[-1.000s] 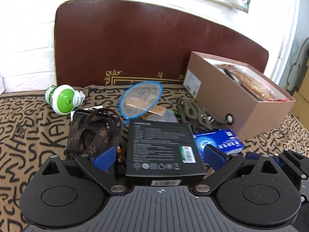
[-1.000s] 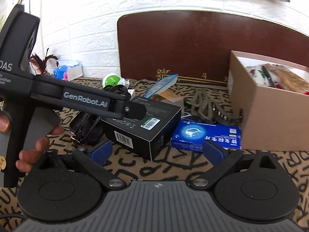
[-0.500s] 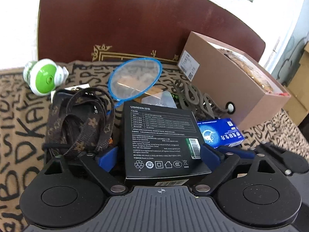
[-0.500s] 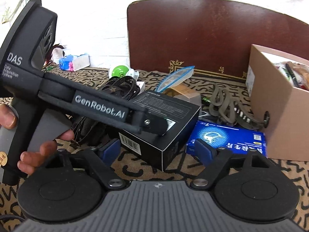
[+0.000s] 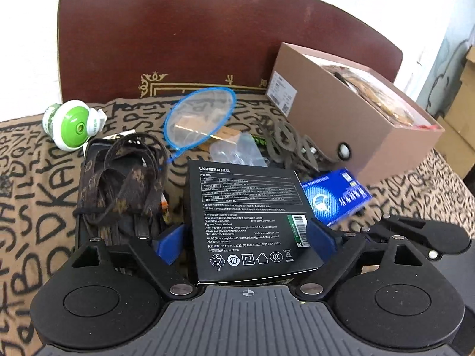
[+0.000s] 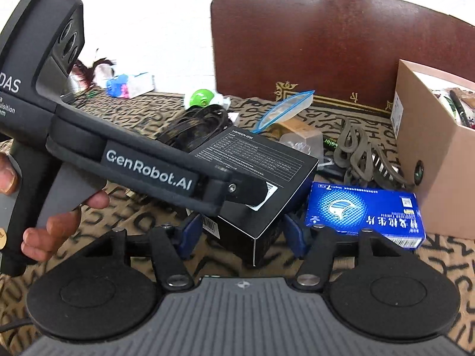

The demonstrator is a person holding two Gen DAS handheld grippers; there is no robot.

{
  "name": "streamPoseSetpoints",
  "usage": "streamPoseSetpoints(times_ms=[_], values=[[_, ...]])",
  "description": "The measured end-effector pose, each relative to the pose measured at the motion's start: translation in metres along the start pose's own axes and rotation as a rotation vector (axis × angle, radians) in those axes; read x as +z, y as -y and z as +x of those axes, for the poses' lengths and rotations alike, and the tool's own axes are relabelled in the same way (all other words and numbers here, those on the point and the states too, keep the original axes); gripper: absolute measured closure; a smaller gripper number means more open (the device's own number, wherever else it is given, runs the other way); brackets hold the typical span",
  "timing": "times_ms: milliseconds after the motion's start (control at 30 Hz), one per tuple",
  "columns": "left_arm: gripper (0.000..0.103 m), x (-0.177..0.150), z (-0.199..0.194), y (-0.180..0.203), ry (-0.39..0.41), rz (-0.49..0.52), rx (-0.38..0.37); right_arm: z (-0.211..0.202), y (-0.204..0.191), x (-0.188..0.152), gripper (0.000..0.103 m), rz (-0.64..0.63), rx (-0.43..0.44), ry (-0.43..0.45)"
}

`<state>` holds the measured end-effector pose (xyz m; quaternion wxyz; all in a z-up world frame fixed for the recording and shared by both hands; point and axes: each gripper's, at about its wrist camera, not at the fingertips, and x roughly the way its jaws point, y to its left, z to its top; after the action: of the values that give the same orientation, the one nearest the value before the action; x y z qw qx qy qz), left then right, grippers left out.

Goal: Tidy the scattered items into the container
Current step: 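Lower the left gripper onto the black UGREEN box and close it, then lift the UGREEN box with the left gripper and carry it over the shoebox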

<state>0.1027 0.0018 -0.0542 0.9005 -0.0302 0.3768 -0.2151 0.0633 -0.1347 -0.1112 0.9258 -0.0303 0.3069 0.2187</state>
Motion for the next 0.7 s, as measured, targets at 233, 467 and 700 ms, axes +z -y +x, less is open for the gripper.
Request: streamPoseSetpoints(times_ms=[233,467,700], values=[[0.013,-0.029,-0.021,0.03,-0.078,0.016,-0.075,-0.043,0.004,-0.029,0.039,-0.033,0.011,-0.052],[0.009,-0.052,-0.03,0.051,-0.124,0.082,-0.171,-0.08,0.013,-0.056,0.038,-0.04,0.007,-0.054],[0.007,-0.039,-0.012,0.039,-0.125,0.026,-0.152,-0.068,0.014,-0.054,0.028,-0.075,0.004,-0.027]])
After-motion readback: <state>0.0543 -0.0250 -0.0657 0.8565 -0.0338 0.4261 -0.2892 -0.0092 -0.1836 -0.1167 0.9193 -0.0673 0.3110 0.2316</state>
